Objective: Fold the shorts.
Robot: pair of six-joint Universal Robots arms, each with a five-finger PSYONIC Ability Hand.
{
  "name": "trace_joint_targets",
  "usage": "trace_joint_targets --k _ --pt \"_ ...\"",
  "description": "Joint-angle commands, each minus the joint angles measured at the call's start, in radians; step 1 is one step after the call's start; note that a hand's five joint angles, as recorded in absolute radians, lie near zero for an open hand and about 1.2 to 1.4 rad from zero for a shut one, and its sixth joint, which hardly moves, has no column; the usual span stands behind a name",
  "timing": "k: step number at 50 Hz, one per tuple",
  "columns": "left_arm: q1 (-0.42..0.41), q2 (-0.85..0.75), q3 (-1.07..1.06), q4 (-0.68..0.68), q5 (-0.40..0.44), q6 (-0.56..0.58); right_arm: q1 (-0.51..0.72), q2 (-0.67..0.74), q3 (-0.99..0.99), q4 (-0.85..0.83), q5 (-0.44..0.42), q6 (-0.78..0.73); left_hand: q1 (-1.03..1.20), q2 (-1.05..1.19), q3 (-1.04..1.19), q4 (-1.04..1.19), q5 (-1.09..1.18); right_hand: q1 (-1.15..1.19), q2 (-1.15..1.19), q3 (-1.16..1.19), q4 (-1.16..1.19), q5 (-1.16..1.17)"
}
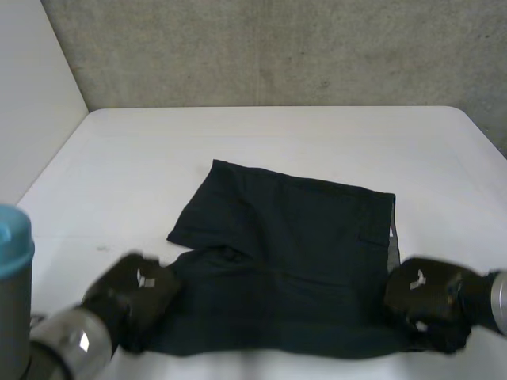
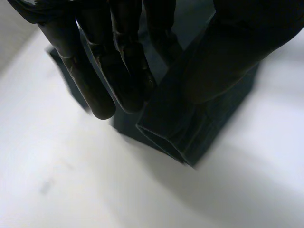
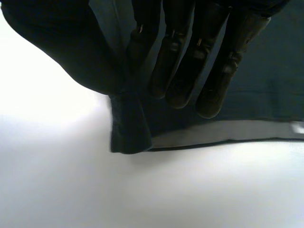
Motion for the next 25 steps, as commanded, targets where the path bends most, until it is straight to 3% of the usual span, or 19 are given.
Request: trace_joint_targets --k 1,5,11,14,17,19,20,21,22,25 --pt "0.039 -0.259 0.257 0.321 0.000 -0.005 0.015 0.194 -0.277 -0.228 0.014 0.344 0.274 0.203 0.206 0.197 0.239 0.436 0.219 0.215 0.208 0.249" --pt "0.041 -0.445 0.458 0.421 -0.009 -0.005 0.086 0.276 -0.392 -0.303 0.099 0.420 0.274 0.203 0.206 0.197 0.239 0.436 0.219 0.215 0.208 0.249" --pt "0.041 -0.704 0.775 0.464 -0.020 -0.007 0.179 0.442 -0.550 -0.502 0.261 0.467 0.274 0.203 0.206 0.197 0.239 0.436 0.219 0.215 0.208 0.249" --pt "0.045 -0.882 1.012 0.460 -0.070 -0.007 0.204 0.511 -0.592 -0.632 0.290 0.469 0.274 0.203 0.206 0.197 0.239 0.436 0.219 0.215 0.208 0.249" --pt "0.038 -0.962 1.114 0.464 -0.086 -0.007 0.216 0.586 -0.618 -0.776 0.313 0.463 0.274 0.203 0.206 0.197 0.239 0.436 0.219 0.215 0.208 0.249" --pt "0.041 -1.016 1.177 0.469 -0.081 -0.013 0.219 0.618 -0.629 -0.844 0.338 0.466 -0.061 -0.132 -0.129 -0.138 -0.096 0.393 0.177 0.173 0.165 0.206" --pt "0.041 -1.028 1.189 0.475 -0.077 -0.013 0.221 0.628 -0.630 -0.878 0.353 0.466 -0.322 -0.393 -0.390 -0.399 -0.357 0.111 -0.106 -0.109 -0.117 -0.076" --pt "0.038 -1.039 1.195 0.486 -0.070 -0.013 0.230 0.635 -0.632 -0.935 0.390 0.466 -0.569 -0.640 -0.636 -0.646 -0.603 -0.520 -0.736 -0.740 -0.748 -0.706" --pt "0.038 -1.050 1.198 0.516 -0.058 -0.010 0.235 0.639 -0.633 -0.960 0.410 0.467 -0.917 -0.988 -0.985 -0.994 -0.952 -0.786 -1.003 -1.006 -1.014 -0.973" --pt "0.033 -1.053 1.191 0.568 -0.057 -0.008 0.244 0.632 -0.624 -1.022 0.456 0.481 -0.948 -1.019 -1.015 -1.025 -0.983 -0.786 -1.003 -1.006 -1.014 -0.973"
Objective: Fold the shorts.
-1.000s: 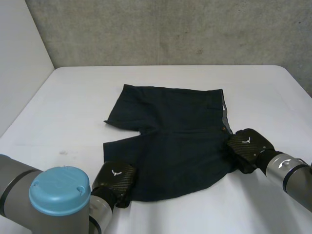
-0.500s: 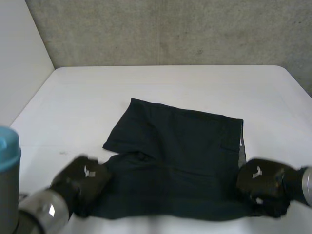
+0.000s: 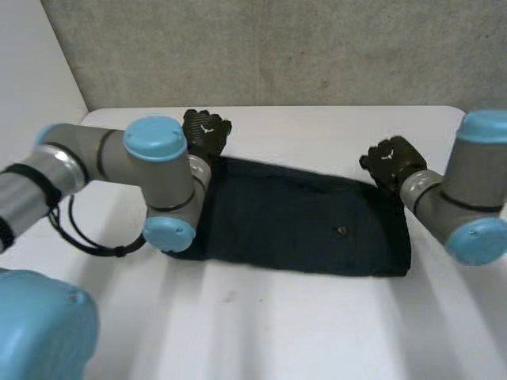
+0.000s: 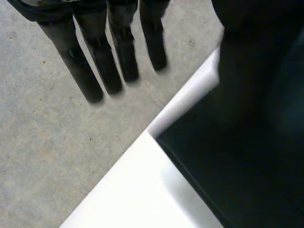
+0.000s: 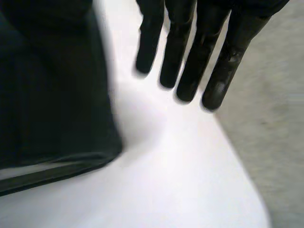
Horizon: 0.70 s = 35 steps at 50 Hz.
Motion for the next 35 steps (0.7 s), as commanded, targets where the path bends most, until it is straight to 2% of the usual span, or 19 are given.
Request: trace_joint_targets --k 1,6,11,18,21,27,35 --pt "-0.012 -0.049 0.028 0.108 0.012 0.001 0.026 0.025 0.013 -0.253 0.135 0.034 -0.298 -0.397 -0.402 -0.397 -0.389 -0.422 -0.604 -0.614 -0.639 -0.645" --pt "-0.023 0.023 -0.099 0.113 -0.009 -0.003 0.018 -0.095 0.111 -0.264 0.136 0.155 -0.289 -0.388 -0.393 -0.388 -0.380 -0.422 -0.604 -0.614 -0.639 -0.645" --pt "-0.014 0.219 -0.361 0.114 0.007 -0.010 0.015 -0.247 0.266 -0.188 0.120 0.273 -0.292 -0.391 -0.396 -0.391 -0.383 -0.422 -0.604 -0.614 -0.639 -0.645" --pt "0.009 0.330 -0.595 0.128 0.072 -0.006 -0.006 -0.371 0.477 -0.034 -0.011 0.410 -0.289 -0.388 -0.393 -0.388 -0.380 -0.377 -0.559 -0.569 -0.593 -0.600" --pt "0.037 0.327 -0.630 0.131 0.080 -0.002 -0.034 -0.382 0.547 -0.032 -0.032 0.428 -0.286 -0.385 -0.390 -0.385 -0.377 -0.345 -0.527 -0.536 -0.561 -0.567" --pt "0.108 0.247 -0.639 0.142 0.078 0.001 -0.074 -0.388 0.665 -0.158 -0.045 0.433 -0.277 -0.376 -0.381 -0.377 -0.368 -0.169 -0.351 -0.360 -0.385 -0.391" --pt "0.127 0.252 -0.667 0.140 0.083 -0.002 -0.080 -0.321 0.677 -0.223 -0.036 0.419 -0.277 -0.376 -0.381 -0.377 -0.368 -0.004 -0.186 -0.196 -0.221 -0.227"
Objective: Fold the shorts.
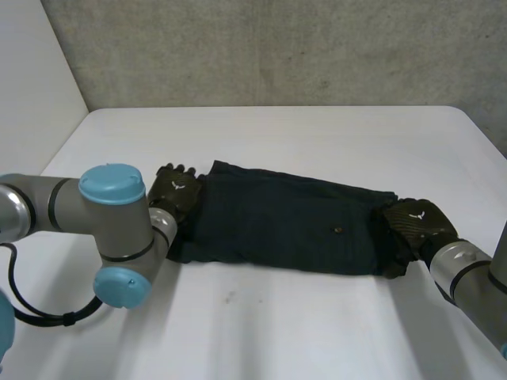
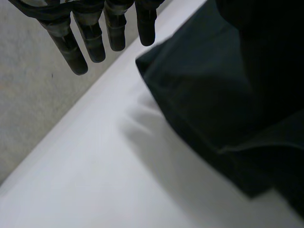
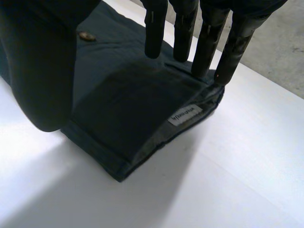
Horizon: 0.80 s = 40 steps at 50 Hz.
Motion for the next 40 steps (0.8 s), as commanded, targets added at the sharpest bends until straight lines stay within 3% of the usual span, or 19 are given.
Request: trace_joint_targets --k 1,6,7,12,20,28,31,35,40 --pt "0.024 0.001 -0.025 -0.001 0.003 -0.004 -0.011 0.088 -0.002 -0.074 0.012 -0.015 0.008 -0.008 -0.018 -0.008 -0.020 0.401 0.357 0.350 0.350 0.361" --pt "0.012 0.113 -0.090 -0.001 0.006 -0.014 -0.031 0.104 -0.006 -0.112 0.009 -0.036 -0.004 -0.020 -0.029 -0.020 -0.032 1.044 1.000 0.992 0.993 1.004" --pt "0.008 0.127 -0.098 0.001 0.006 -0.014 -0.034 0.104 -0.006 -0.118 0.009 -0.042 -0.007 -0.023 -0.032 -0.023 -0.035 1.087 1.044 1.036 1.036 1.047" --pt "-0.028 0.239 -0.152 -0.001 0.006 -0.024 -0.065 0.096 -0.006 -0.112 0.000 -0.075 -0.016 -0.032 -0.041 -0.032 -0.044 1.088 1.044 1.037 1.037 1.048" --pt "-0.012 0.421 -0.262 -0.002 0.010 -0.095 -0.106 0.056 -0.026 -0.040 0.003 -0.212 -0.016 -0.032 -0.041 -0.032 -0.044 1.088 1.044 1.037 1.037 1.048" --pt "0.066 0.558 -0.370 -0.005 0.075 -0.139 -0.146 -0.016 -0.153 0.173 0.018 -0.605 -0.016 -0.032 -0.041 -0.032 -0.044 1.088 1.044 1.037 1.037 1.048" --pt "0.073 0.575 -0.393 -0.004 0.102 -0.143 -0.085 -0.024 -0.203 0.176 0.024 -0.637 -0.013 -0.029 -0.038 -0.029 -0.041 1.088 1.044 1.037 1.037 1.048" --pt "0.073 0.576 -0.394 -0.002 0.108 -0.146 0.116 0.001 -0.318 0.176 0.021 -0.639 -0.013 -0.029 -0.038 -0.029 -0.041 1.088 1.044 1.037 1.037 1.048" --pt "0.073 0.573 -0.384 0.001 0.110 -0.161 0.322 0.131 -0.486 0.179 0.017 -0.645 -0.013 -0.029 -0.038 -0.029 -0.041 1.088 1.044 1.037 1.037 1.048"
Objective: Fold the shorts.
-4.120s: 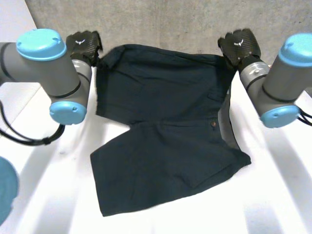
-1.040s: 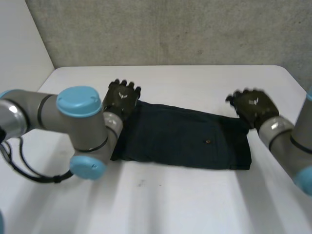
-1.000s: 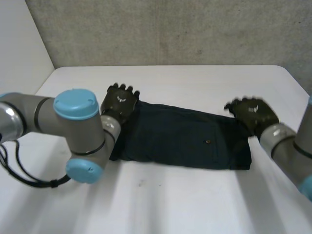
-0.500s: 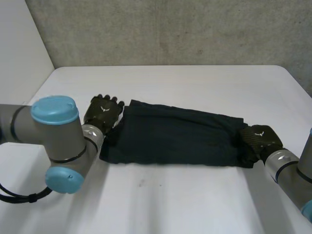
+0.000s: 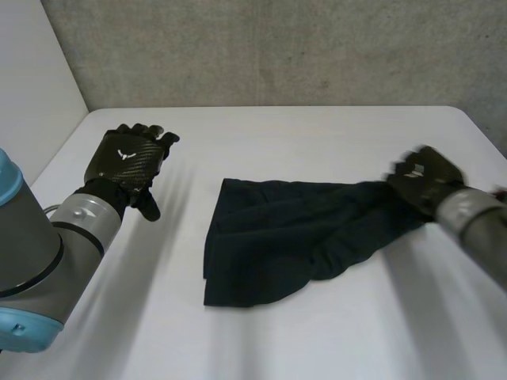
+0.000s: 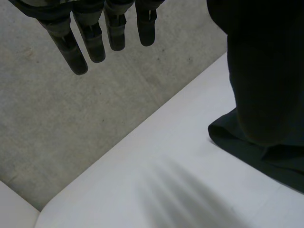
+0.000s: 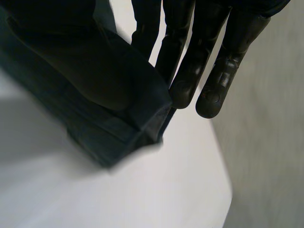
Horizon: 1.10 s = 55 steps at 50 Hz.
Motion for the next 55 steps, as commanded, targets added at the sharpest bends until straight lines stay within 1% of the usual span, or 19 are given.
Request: trace_joint_targets --k 1,4,6,11,12,14,15,18,19,22,23,27,34,40,43,47,51,52,55 --pt "0.000 -0.007 0.016 0.004 0.006 -0.019 0.316 0.146 -0.229 -0.005 -0.012 0.007 -0.013 -0.024 -0.038 -0.029 -0.039 0.436 0.218 0.204 0.207 0.256" --pt "0.001 -0.008 0.021 0.004 0.004 -0.031 0.436 0.201 -0.284 -0.008 -0.037 0.008 -0.013 -0.024 -0.038 -0.029 -0.039 0.436 0.218 0.204 0.207 0.256" --pt "0.001 -0.008 0.027 0.004 0.003 -0.045 0.478 0.240 -0.299 -0.014 -0.063 0.010 -0.013 -0.024 -0.038 -0.029 -0.039 0.436 0.218 0.204 0.207 0.256" --pt "0.004 -0.008 0.040 0.004 0.001 -0.091 0.530 0.338 -0.324 -0.014 -0.207 0.016 -0.010 -0.021 -0.035 -0.026 -0.036 0.436 0.218 0.204 0.207 0.256" --pt "0.004 -0.007 0.045 0.004 0.001 -0.109 0.530 0.344 -0.330 -0.014 -0.216 0.022 -0.007 -0.018 -0.032 -0.023 -0.033 0.376 0.158 0.144 0.147 0.196" --pt "0.003 -0.007 0.053 0.004 -0.001 -0.128 0.530 0.344 -0.348 -0.014 -0.213 0.049 -0.004 -0.016 -0.029 -0.020 -0.030 -0.157 -0.374 -0.388 -0.385 -0.337" --pt "0.003 -0.007 0.057 0.004 -0.001 -0.136 0.528 0.338 -0.365 -0.017 -0.207 0.115 -0.004 -0.016 -0.029 -0.020 -0.030 -0.493 -0.711 -0.725 -0.722 -0.674" --pt "0.003 -0.007 0.077 0.003 -0.001 -0.171 0.509 0.324 -0.374 -0.037 -0.208 0.290 0.002 -0.010 -0.024 -0.014 -0.024 -0.649 -0.866 -0.880 -0.877 -0.829" --pt "0.003 -0.007 0.083 0.003 -0.001 -0.180 0.475 0.291 -0.373 -0.064 -0.199 0.438 0.002 -0.010 -0.024 -0.014 -0.024 -0.754 -0.972 -0.985 -0.983 -0.934" --pt "0.003 -0.014 0.123 0.003 -0.002 -0.223 0.408 0.203 -0.353 -0.104 -0.186 0.673 0.008 -0.004 -0.018 -0.008 -0.018 -0.786 -1.003 -1.017 -1.014 -0.966" --pt "0.001 -0.018 0.134 0.001 -0.004 -0.234 0.366 0.142 -0.335 -0.119 -0.170 0.814 0.008 -0.004 -0.018 -0.008 -0.018 -0.786 -1.003 -1.017 -1.014 -0.966" --pt "-0.014 -0.031 0.189 -0.007 -0.004 -0.275 0.291 0.067 -0.290 -0.138 -0.139 1.058 0.019 0.008 -0.006 0.003 -0.006 -0.786 -1.003 -1.017 -1.014 -0.966" --pt "-0.127 -0.136 0.281 -0.010 -0.002 -0.292 0.216 0.066 -0.287 -0.071 -0.116 1.061 0.025 0.014 0.000 0.009 0.000 -0.786 -1.003 -1.017 -1.014 -0.966" --pt "-0.235 -0.286 0.399 -0.040 -0.002 -0.292 0.189 0.158 -0.342 0.031 -0.066 1.045 0.025 0.014 0.000 0.009 0.000 -0.786 -1.003 -1.017 -1.014 -0.966" --pt "-0.252 -0.358 0.451 -0.076 -0.004 -0.289 0.194 0.207 -0.362 0.069 -0.038 1.041 0.025 0.014 0.000 0.009 0.000 -0.786 -1.003 -1.017 -1.014 -0.966" --pt "-0.252 -0.473 0.545 -0.160 -0.016 -0.286 0.196 0.266 -0.384 0.078 -0.038 1.028 0.028 0.017 0.003 0.012 0.003 -0.786 -1.003 -1.017 -1.014 -0.966" --pt "-0.252 -0.568 0.631 -0.264 -0.076 -0.275 0.197 0.330 -0.416 0.084 -0.046 1.013 0.028 0.017 0.003 0.012 0.003 -0.786 -1.003 -1.017 -1.014 -0.966" --pt "-0.250 -0.597 0.654 -0.298 -0.109 -0.266 0.197 0.344 -0.425 0.086 -0.047 1.008 0.028 0.017 0.003 0.012 0.003 -0.786 -1.003 -1.017 -1.014 -0.966" --pt "-0.244 -0.628 0.679 -0.336 -0.161 -0.240 0.197 0.399 -0.460 0.100 -0.046 0.975 0.028 0.017 0.003 0.012 0.003 -0.786 -1.003 -1.017 -1.014 -0.966"
